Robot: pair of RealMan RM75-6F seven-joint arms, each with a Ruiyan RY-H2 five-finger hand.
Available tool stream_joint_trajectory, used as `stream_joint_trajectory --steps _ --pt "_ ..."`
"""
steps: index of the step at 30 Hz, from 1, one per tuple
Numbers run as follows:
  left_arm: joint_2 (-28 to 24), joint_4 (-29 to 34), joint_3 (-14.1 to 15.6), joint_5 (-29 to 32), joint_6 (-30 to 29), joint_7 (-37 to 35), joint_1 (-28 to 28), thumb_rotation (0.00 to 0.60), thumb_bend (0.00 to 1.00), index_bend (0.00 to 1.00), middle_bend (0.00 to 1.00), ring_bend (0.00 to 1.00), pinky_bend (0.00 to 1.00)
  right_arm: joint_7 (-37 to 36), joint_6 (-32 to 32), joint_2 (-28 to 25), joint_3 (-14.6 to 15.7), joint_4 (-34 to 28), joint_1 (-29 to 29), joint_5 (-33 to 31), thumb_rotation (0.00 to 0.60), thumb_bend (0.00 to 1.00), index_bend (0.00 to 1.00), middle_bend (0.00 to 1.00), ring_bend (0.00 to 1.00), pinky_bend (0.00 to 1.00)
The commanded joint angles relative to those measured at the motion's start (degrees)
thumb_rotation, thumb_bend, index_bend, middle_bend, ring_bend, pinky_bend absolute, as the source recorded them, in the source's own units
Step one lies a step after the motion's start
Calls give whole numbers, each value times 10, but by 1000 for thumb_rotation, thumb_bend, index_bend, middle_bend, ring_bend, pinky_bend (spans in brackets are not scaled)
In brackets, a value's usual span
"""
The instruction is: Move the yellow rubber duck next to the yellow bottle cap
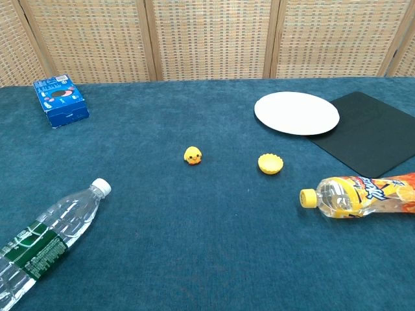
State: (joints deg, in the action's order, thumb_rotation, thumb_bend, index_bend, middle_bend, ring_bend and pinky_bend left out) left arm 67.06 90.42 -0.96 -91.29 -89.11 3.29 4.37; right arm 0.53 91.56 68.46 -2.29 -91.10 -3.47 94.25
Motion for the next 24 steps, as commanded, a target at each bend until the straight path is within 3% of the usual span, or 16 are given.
stream_joint_trajectory --steps 1,24 --pt "0 1 0 -1 0 0 0 600 109 0 0 0 0 -5 -6 -3 -1 0 0 -8 600 0 118 0 0 0" --pt "-5 7 1 3 6 3 2 600 111 0 0 0 0 -18 -17 -8 0 -9 -2 -16 600 0 185 0 0 0"
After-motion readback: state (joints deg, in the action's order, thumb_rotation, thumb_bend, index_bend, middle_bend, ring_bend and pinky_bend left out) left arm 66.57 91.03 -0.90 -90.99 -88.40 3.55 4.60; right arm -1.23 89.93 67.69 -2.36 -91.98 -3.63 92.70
